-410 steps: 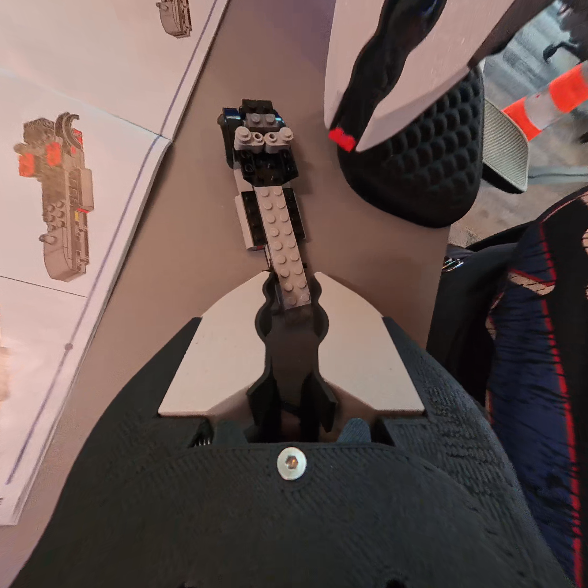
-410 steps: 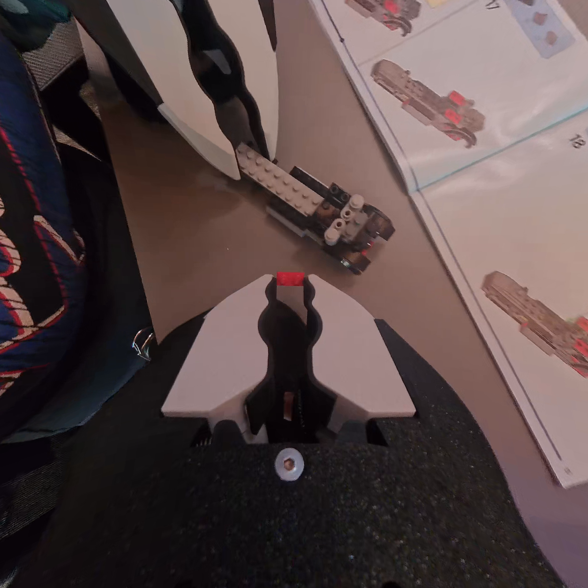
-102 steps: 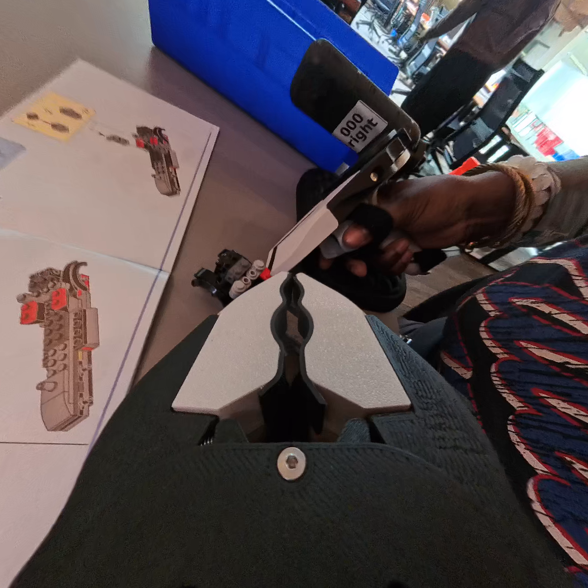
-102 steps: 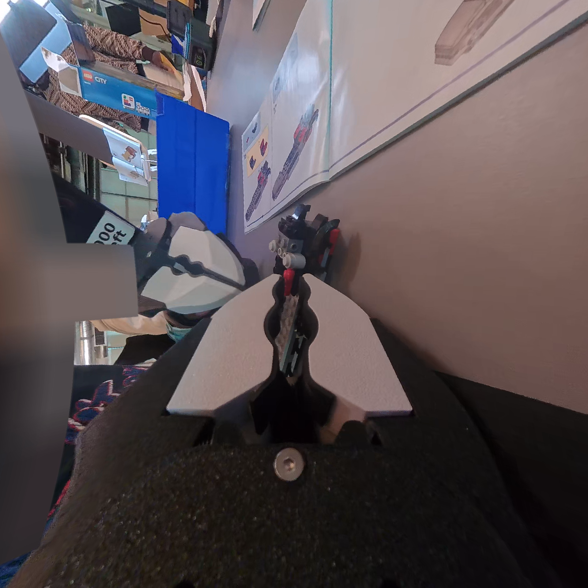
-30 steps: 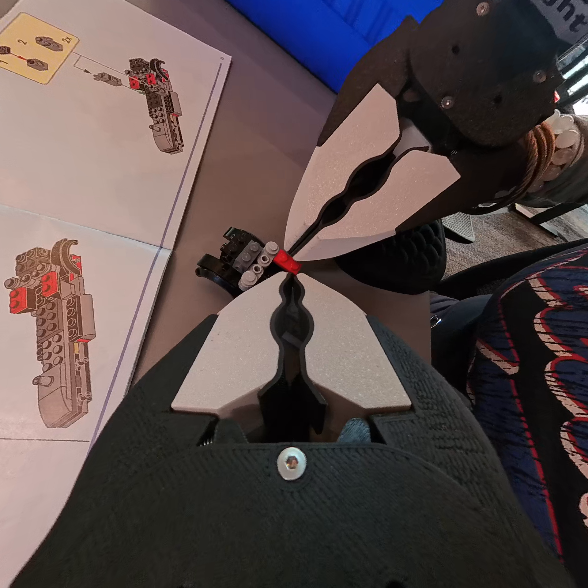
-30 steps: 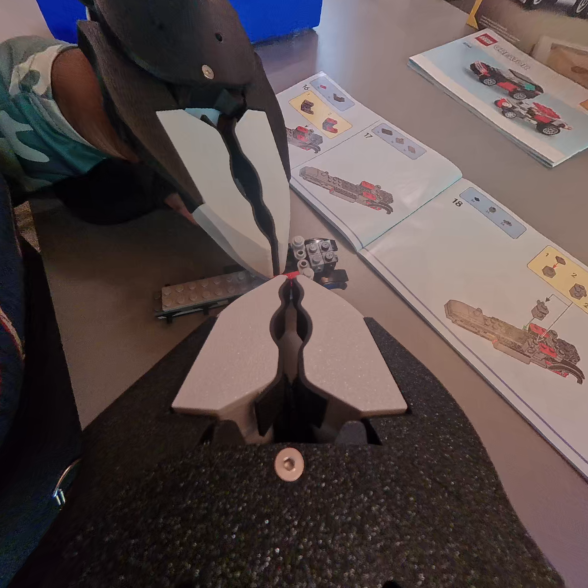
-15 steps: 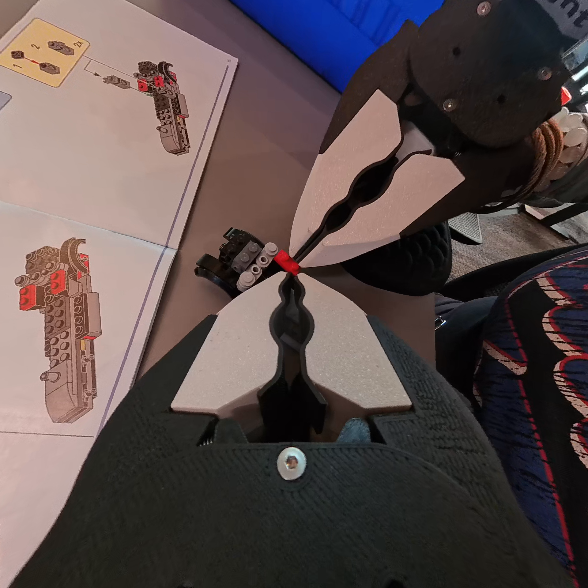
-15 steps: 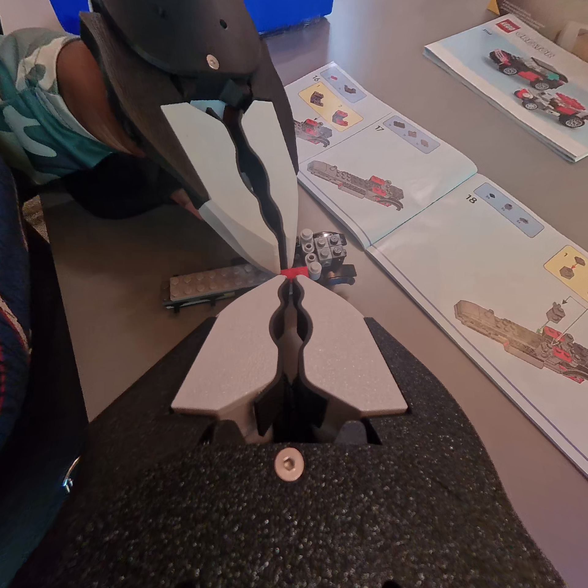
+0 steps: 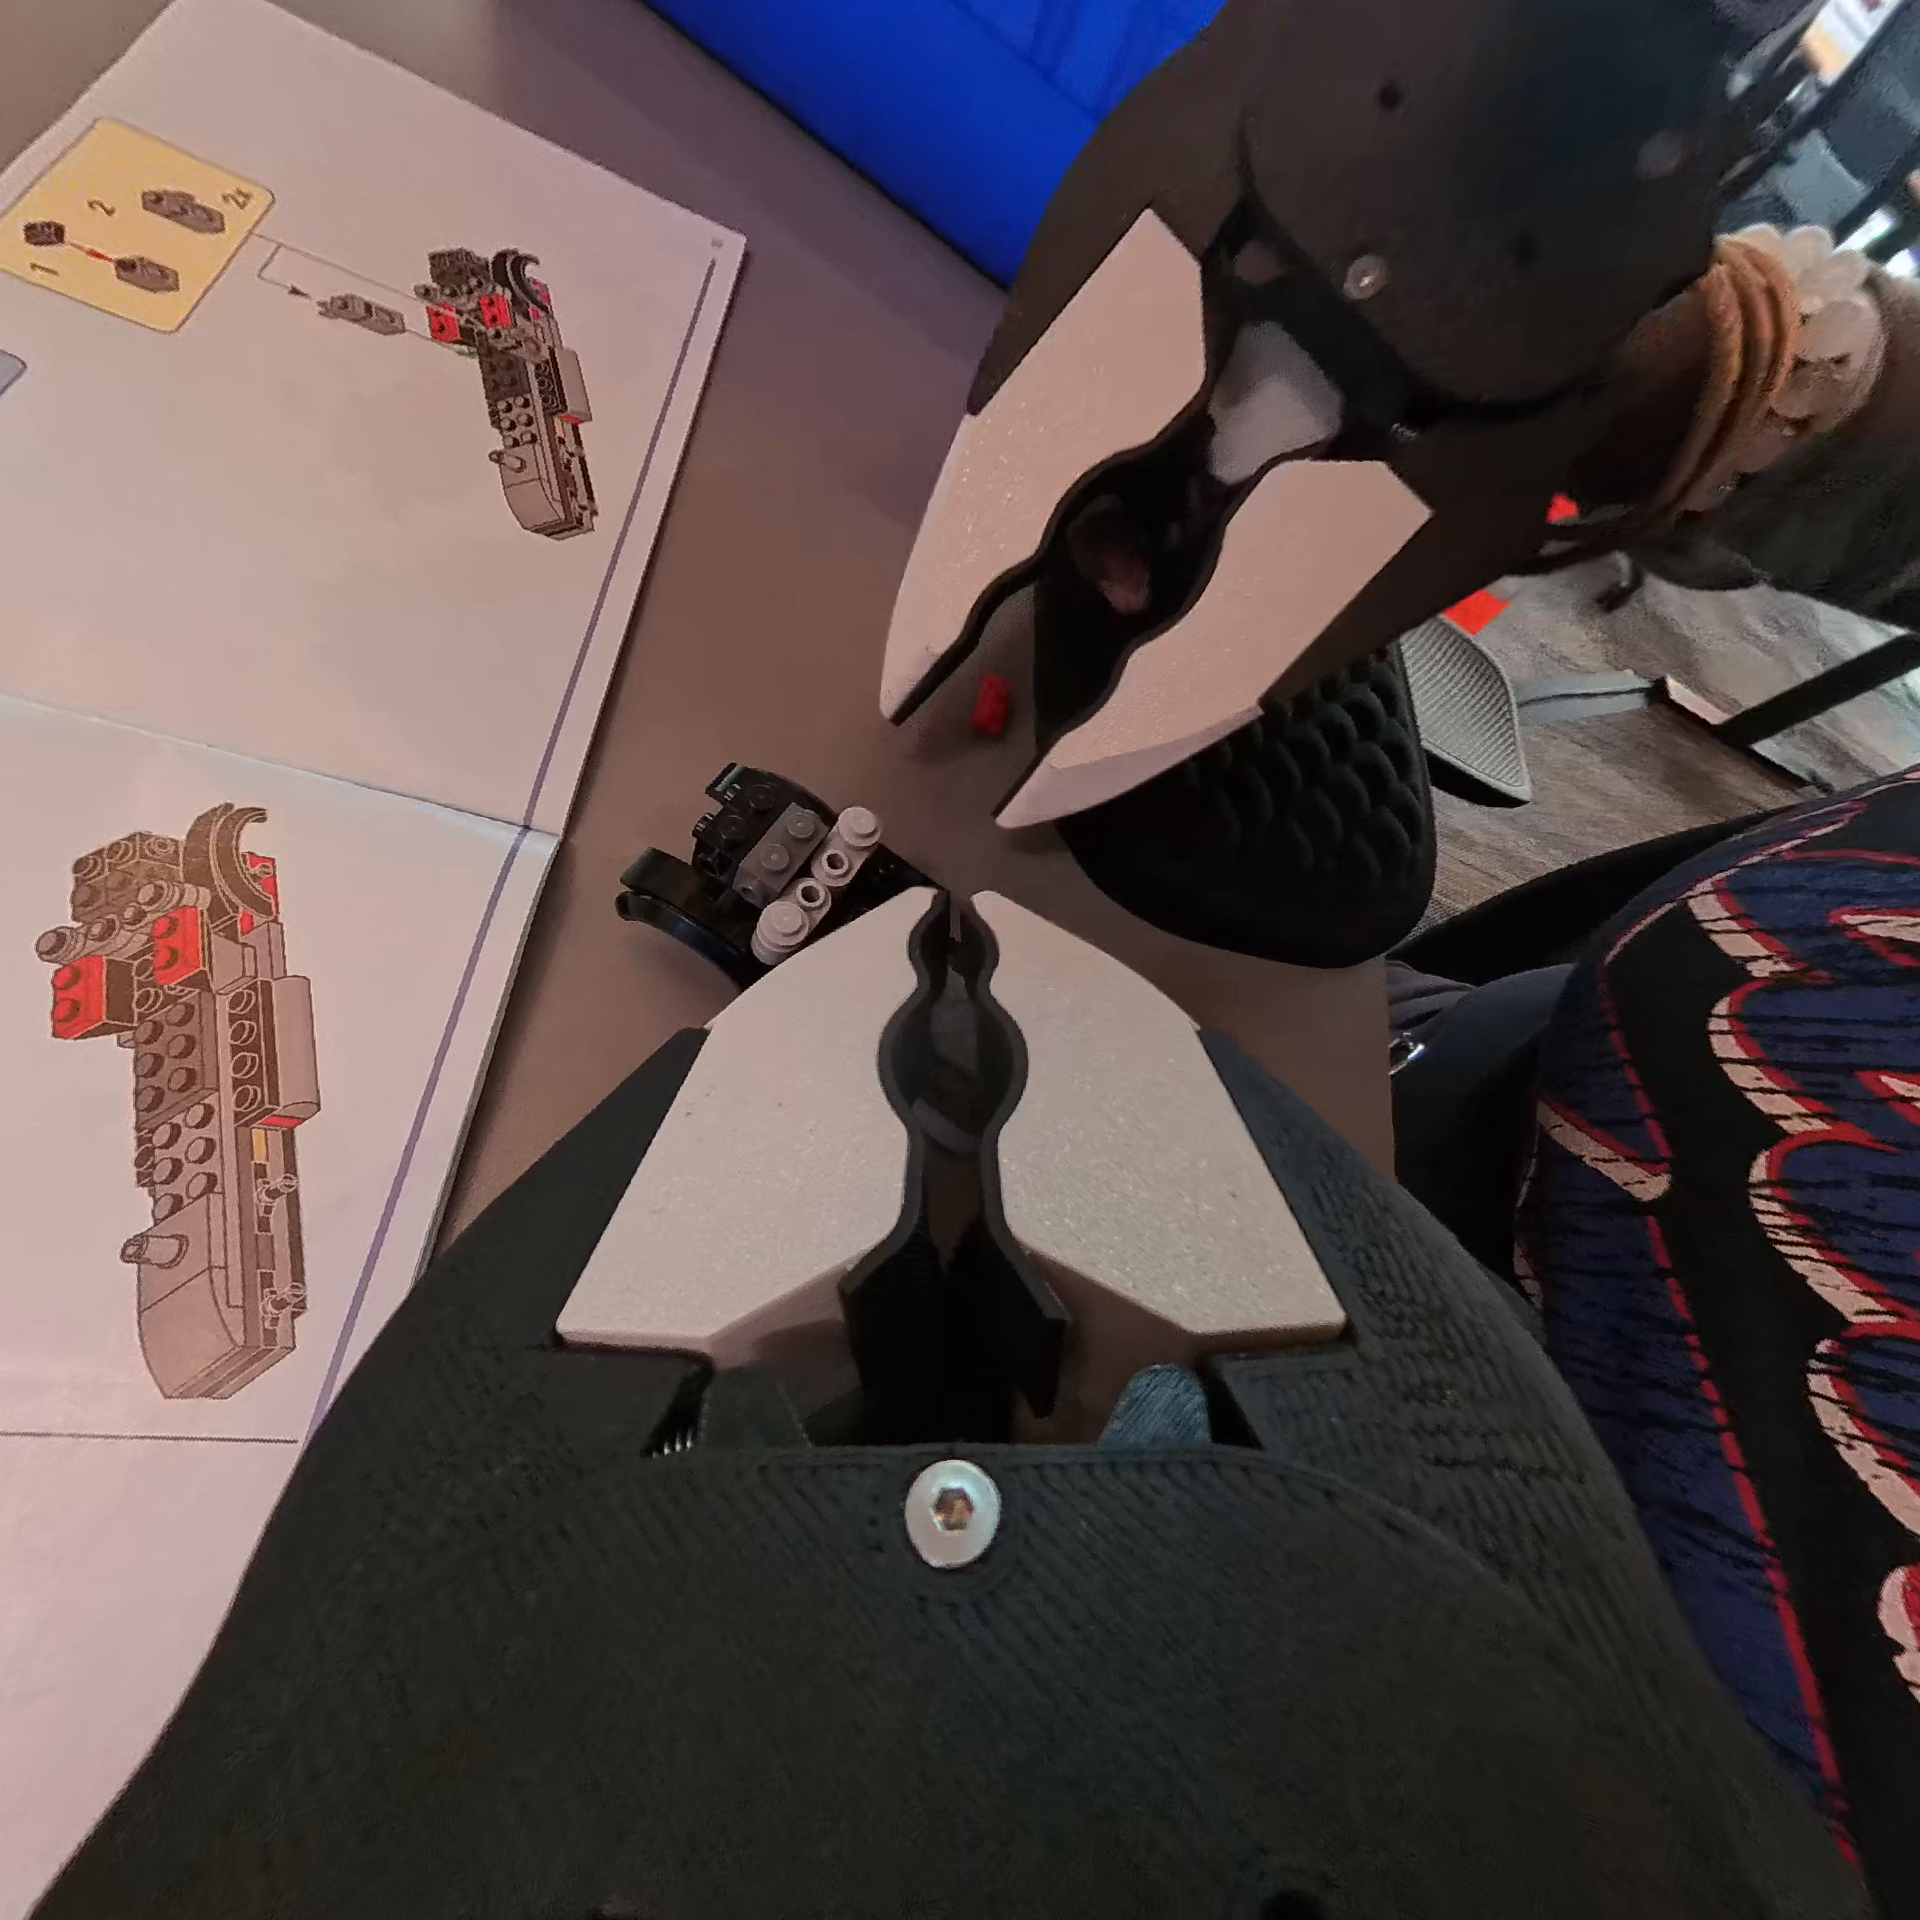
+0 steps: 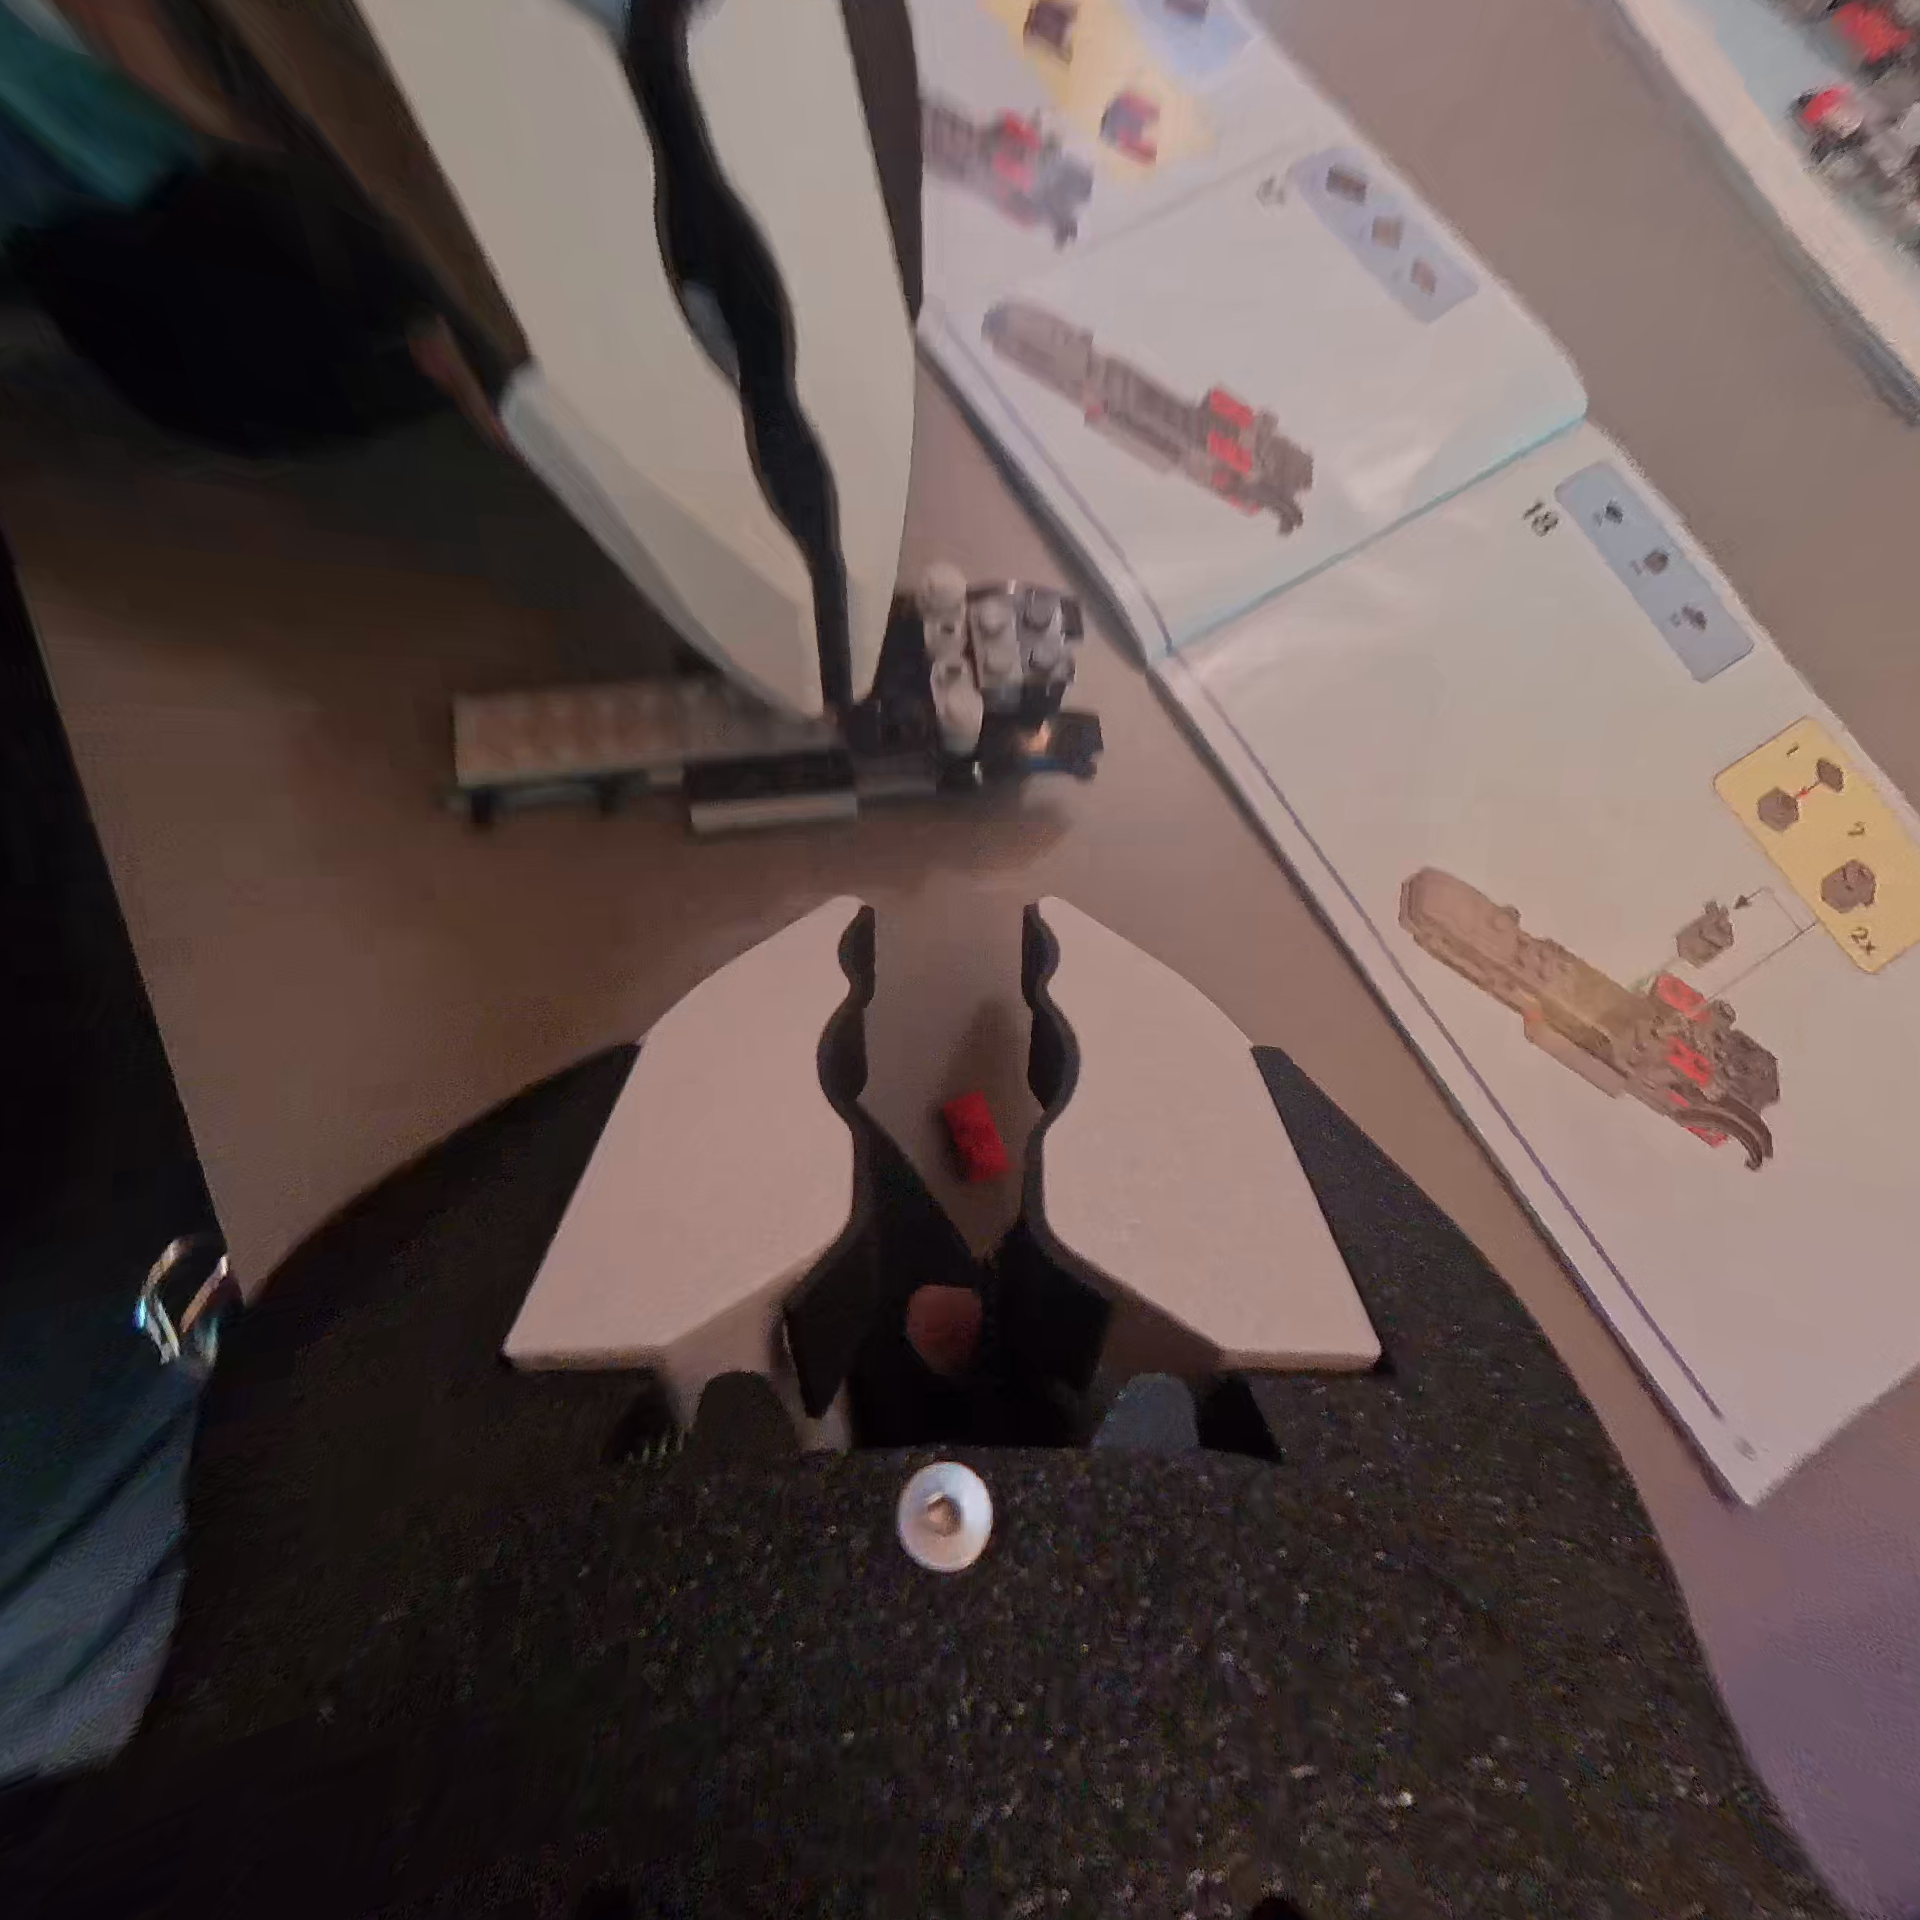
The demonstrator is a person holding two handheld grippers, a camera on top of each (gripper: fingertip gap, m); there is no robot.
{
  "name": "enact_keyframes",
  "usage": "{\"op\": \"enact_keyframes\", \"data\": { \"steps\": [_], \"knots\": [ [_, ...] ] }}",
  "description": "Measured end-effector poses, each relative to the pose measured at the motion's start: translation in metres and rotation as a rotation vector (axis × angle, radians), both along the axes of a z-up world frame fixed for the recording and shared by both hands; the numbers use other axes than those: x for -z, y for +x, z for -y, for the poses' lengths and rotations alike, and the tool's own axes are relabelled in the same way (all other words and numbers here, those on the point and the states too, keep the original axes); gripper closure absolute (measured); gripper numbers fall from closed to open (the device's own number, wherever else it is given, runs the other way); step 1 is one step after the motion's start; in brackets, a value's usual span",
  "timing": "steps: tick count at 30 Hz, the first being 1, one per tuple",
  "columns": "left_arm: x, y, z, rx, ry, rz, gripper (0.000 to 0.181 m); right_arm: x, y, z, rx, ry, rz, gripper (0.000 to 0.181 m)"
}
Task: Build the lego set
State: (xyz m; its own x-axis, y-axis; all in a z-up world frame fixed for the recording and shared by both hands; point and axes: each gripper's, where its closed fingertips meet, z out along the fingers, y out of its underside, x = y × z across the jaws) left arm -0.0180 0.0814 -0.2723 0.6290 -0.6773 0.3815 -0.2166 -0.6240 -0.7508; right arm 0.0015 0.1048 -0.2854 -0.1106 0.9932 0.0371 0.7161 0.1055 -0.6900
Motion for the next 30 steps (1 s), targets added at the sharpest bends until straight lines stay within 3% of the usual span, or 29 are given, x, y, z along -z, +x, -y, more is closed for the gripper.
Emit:
{"op": "enact_keyframes", "data": {
  "steps": [4,11,19,30],
  "knots": [
    [-0.01,-0.001,0.002,0.004,0.047,0.033,0.177,0.003,0.019,-0.007,0.033,-0.007,0.088,0.151],
    [-0.017,-0.005,0.01,-0.002,0.118,0.015,0.176,0.003,0.047,-0.015,0.109,0.022,0.179,0.164],
    [-0.019,-0.01,0.017,-0.039,0.132,-0.003,0.174,0.013,0.045,-0.01,0.062,-0.076,0.269,0.169],
    [-0.028,-0.02,0.017,-0.141,0.231,-0.036,0.166,0.016,0.03,-0.013,0.055,0.023,0.224,0.174]
  ]
}}
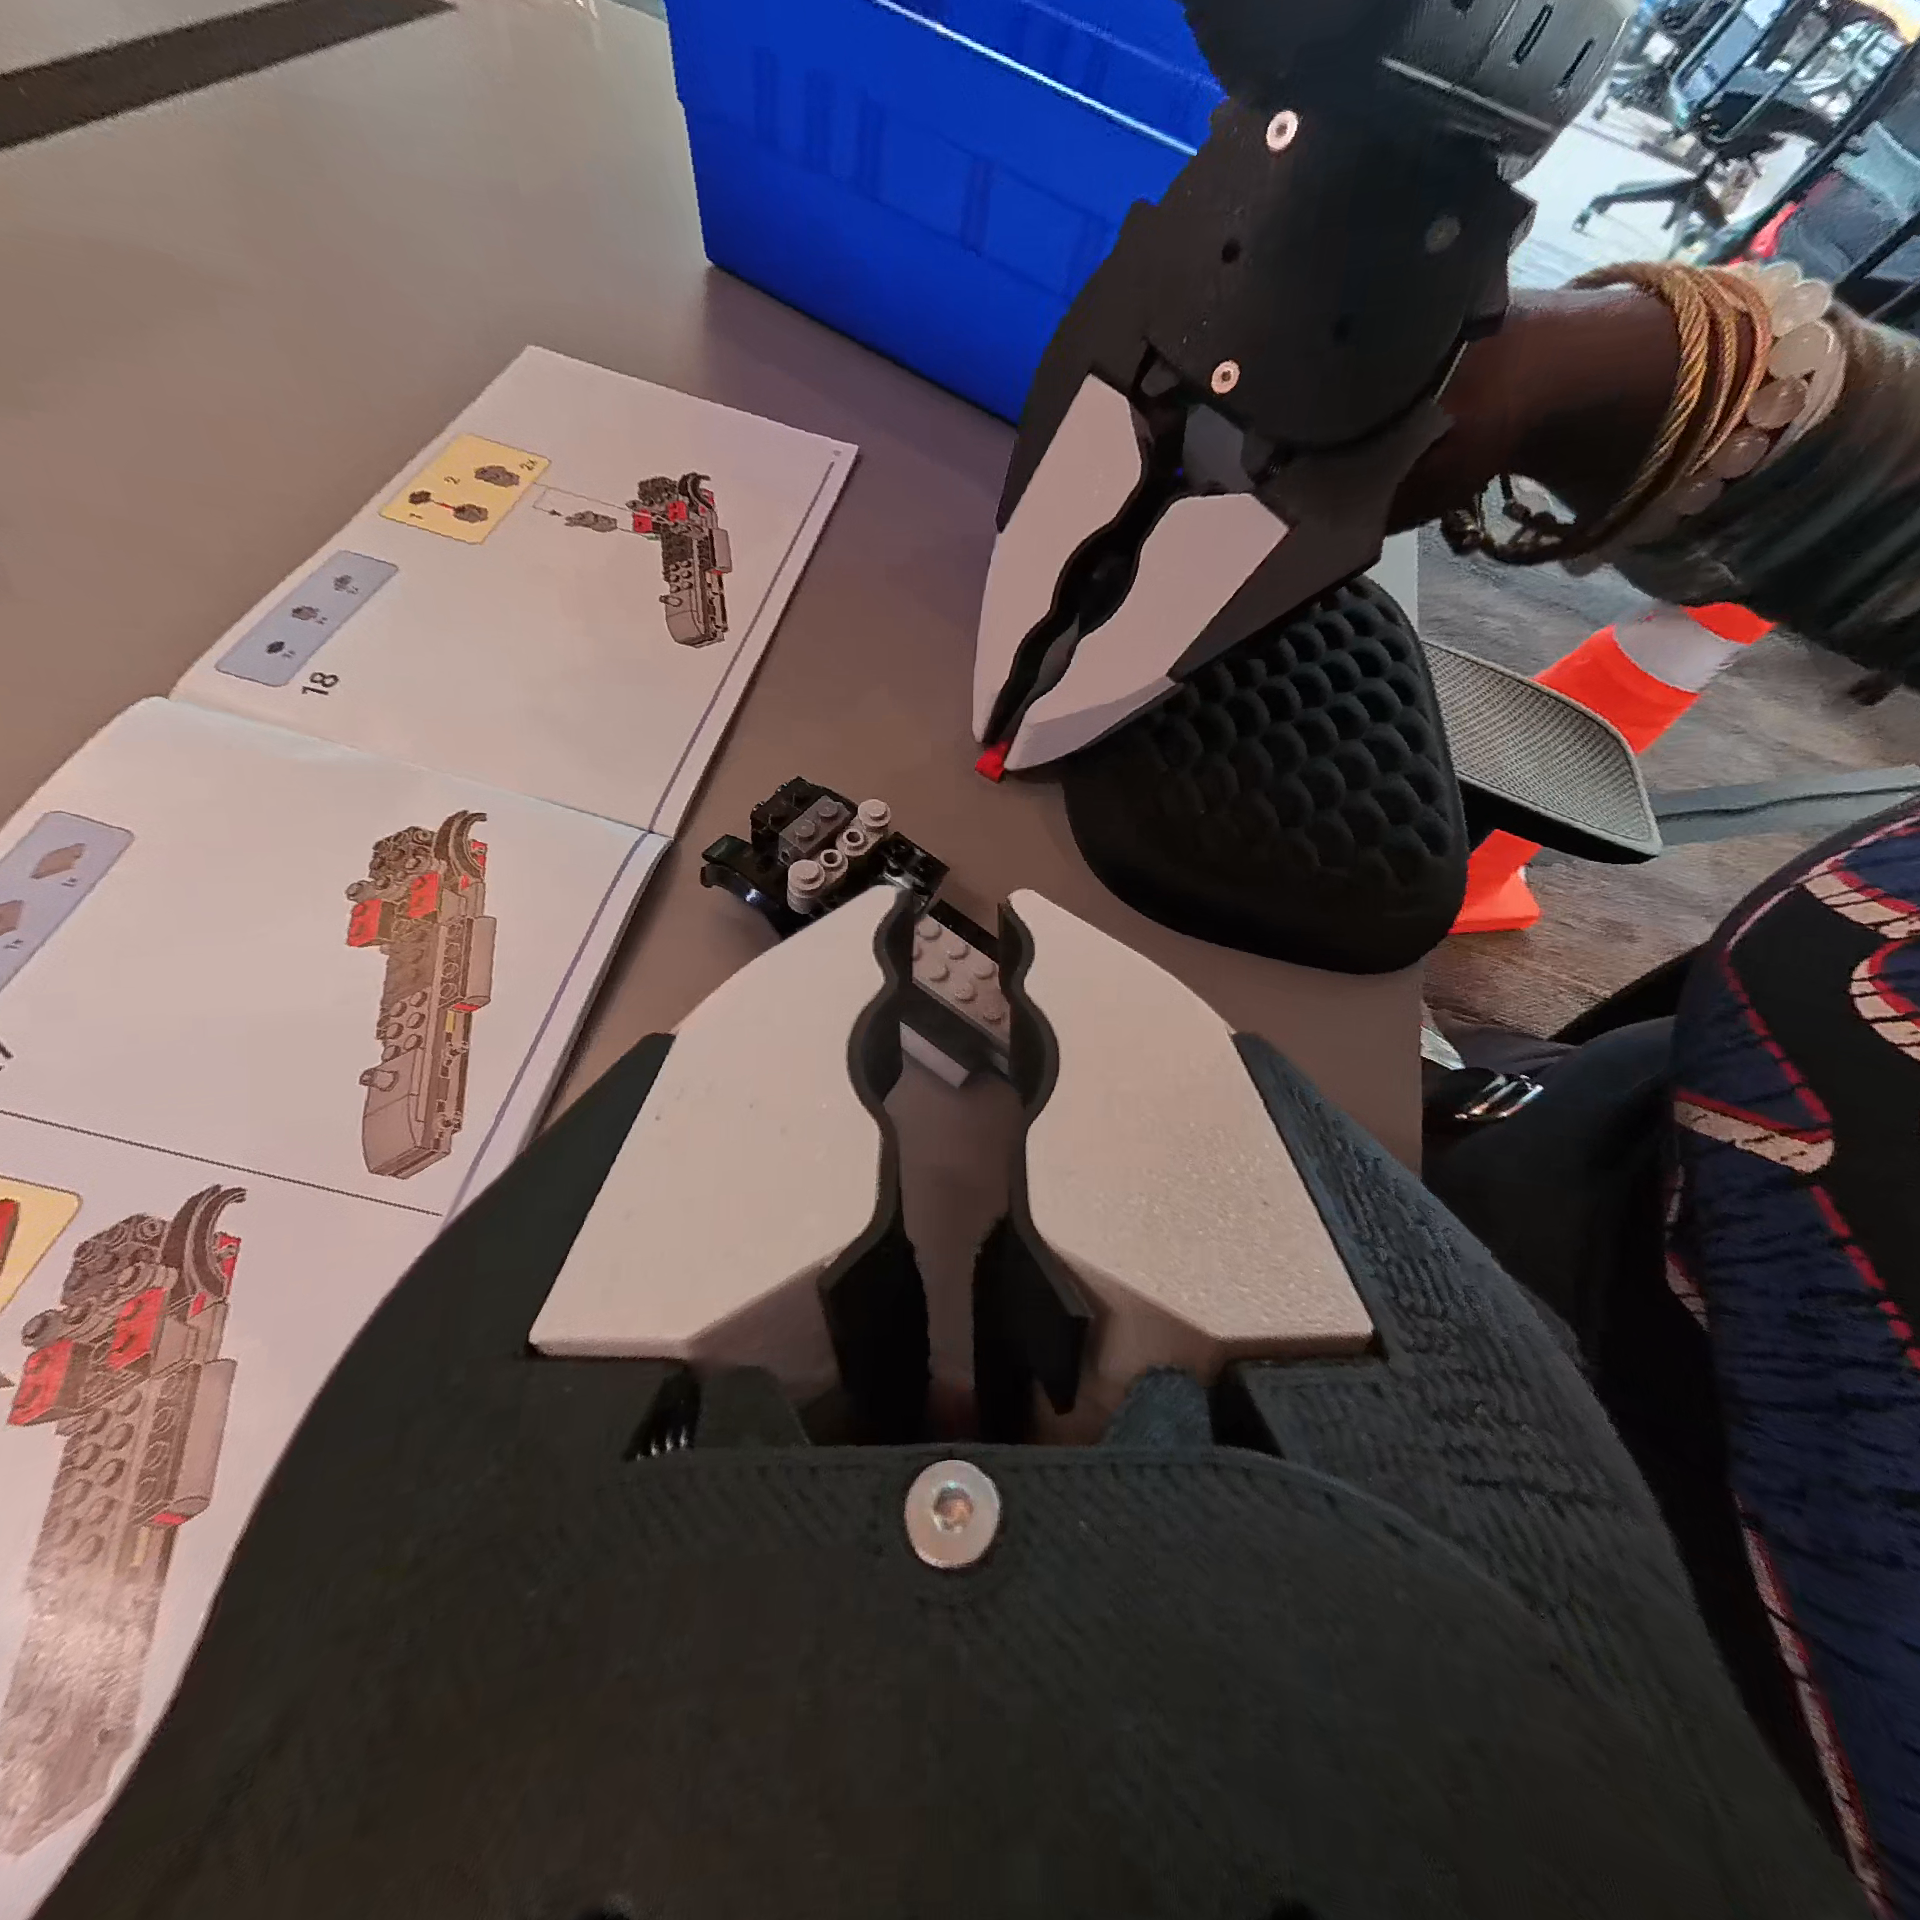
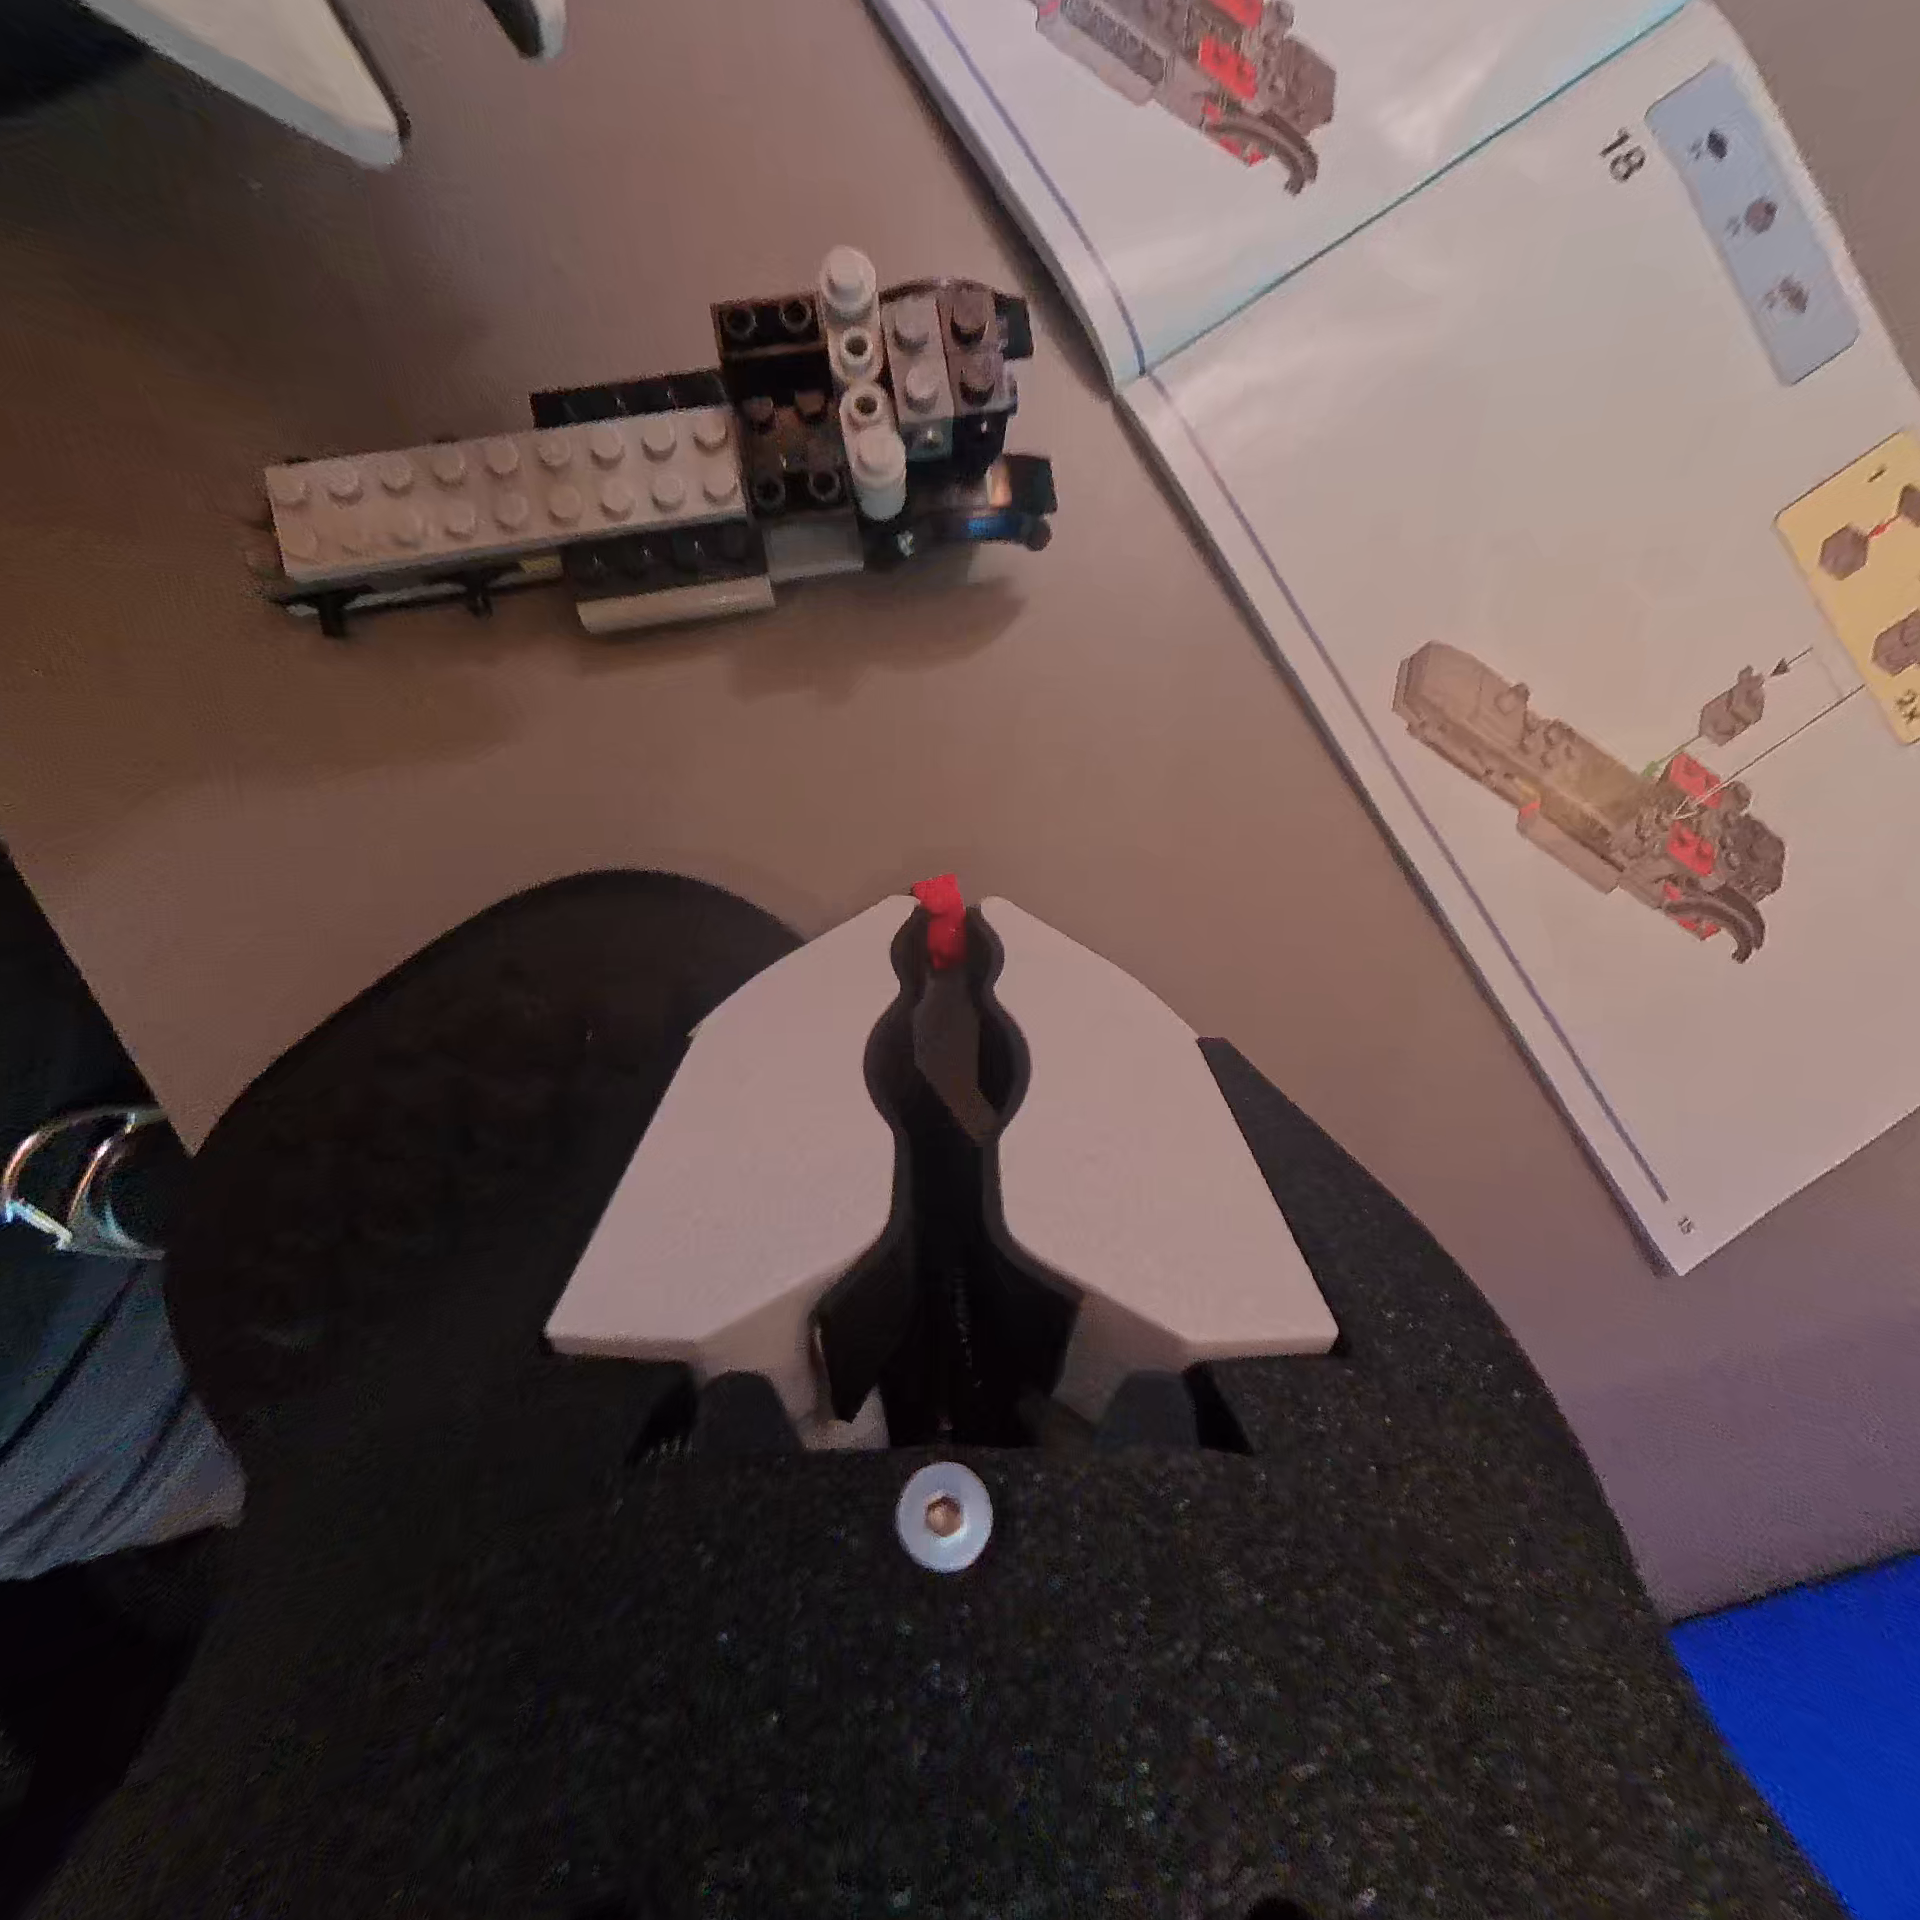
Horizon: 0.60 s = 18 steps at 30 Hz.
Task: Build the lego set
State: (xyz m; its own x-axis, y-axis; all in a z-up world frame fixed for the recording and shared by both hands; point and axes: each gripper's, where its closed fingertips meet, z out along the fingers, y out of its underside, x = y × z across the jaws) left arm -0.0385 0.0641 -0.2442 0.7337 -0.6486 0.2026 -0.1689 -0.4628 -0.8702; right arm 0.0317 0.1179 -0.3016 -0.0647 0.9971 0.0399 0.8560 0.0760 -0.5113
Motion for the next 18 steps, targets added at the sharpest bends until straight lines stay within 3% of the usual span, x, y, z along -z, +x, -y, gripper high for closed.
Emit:
{"op": "enact_keyframes", "data": {
  "steps": [6,12,18],
  "knots": [
    [-0.012,-0.007,-0.013,-0.055,0.148,-0.057,0.153,-0.024,-0.031,-0.008,0.169,-0.154,-0.221,0.181],
    [-0.015,-0.014,-0.021,-0.082,0.259,-0.181,0.152,-0.023,-0.027,-0.012,0.179,-0.15,-0.201,0.18],
    [-0.012,-0.015,-0.02,-0.099,0.242,-0.156,0.149,-0.03,-0.023,-0.009,0.164,-0.142,-0.185,0.169]
  ]
}}
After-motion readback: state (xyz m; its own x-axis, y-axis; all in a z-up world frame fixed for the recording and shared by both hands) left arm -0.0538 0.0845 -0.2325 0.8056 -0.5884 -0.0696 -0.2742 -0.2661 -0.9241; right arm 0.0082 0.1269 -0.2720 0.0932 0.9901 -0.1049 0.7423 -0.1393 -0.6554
